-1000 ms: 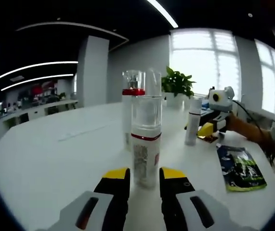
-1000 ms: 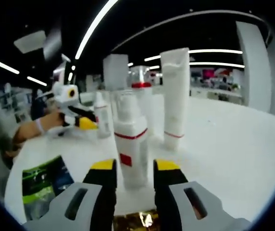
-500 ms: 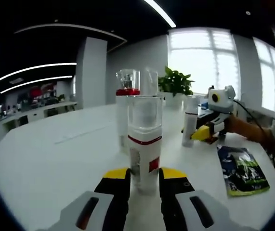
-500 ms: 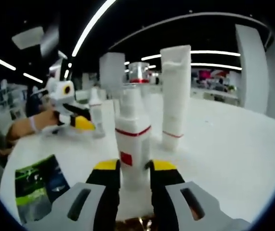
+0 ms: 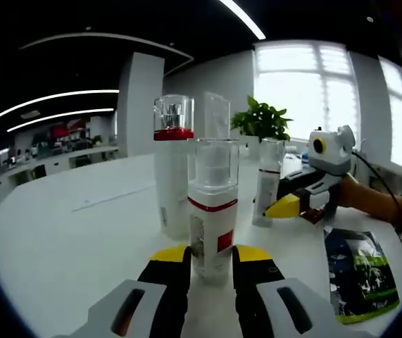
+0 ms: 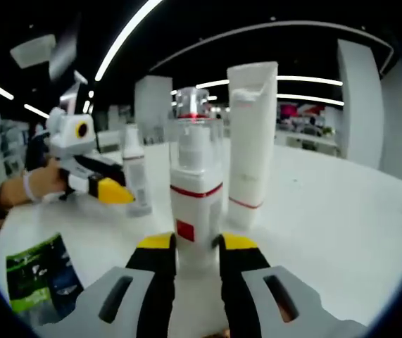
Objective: Arrange the skincare products in the storage area until every visible bottle or jar stands upright without overlapping.
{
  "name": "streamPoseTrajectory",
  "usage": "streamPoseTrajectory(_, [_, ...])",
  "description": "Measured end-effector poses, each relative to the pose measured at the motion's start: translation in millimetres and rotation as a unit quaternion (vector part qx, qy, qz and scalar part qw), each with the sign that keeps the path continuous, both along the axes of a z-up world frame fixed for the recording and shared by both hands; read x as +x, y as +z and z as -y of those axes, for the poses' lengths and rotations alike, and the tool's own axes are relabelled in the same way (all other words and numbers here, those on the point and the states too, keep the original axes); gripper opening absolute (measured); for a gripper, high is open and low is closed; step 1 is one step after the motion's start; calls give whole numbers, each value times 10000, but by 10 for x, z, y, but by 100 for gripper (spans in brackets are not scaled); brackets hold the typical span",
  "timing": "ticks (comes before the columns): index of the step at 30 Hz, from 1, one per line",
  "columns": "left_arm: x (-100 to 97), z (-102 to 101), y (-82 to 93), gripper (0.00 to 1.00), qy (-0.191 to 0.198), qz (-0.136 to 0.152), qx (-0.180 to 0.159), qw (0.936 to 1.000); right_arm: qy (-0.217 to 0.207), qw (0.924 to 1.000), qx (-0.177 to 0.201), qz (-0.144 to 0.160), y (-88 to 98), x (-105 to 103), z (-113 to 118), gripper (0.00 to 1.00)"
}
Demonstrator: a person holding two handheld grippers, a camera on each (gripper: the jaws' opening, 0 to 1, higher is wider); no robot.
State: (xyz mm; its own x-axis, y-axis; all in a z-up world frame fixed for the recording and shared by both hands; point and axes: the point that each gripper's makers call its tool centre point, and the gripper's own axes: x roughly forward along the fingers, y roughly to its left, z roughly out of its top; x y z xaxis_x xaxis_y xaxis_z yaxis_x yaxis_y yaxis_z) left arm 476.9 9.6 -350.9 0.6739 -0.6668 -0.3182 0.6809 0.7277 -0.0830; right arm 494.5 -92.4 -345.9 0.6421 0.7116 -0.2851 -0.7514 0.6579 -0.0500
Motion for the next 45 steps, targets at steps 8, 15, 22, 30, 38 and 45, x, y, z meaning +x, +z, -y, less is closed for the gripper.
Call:
streamPoseTrajectory(8, [60,119,-5,24,236,-73,-30,9997,-101,9999,-81,64,4,20,-80,22])
streamPoseTrajectory(15, [103,175,3,24,392,-55,7,9992,-258,9996,-82,86,1,61,-23,22])
streamPoseTrajectory(22, [142,187,-4,24,581,-121,-133,9981,-277,9995,-88,94,0,65,-19,22])
streamPoseTrajectory(30, [107,244,-33,23,534,-87,-9,9985,-409,9991,-64,106,-1,105,18,22])
streamPoseTrajectory(38, [106,232,-18,23,592,-93,-40,9982,-460,9989,-81,71,-14,125,20,22])
streamPoseTrajectory(45, [89,232,-34,23,661,-130,-6,9977,-504,9986,-111,79,-14,136,25,22])
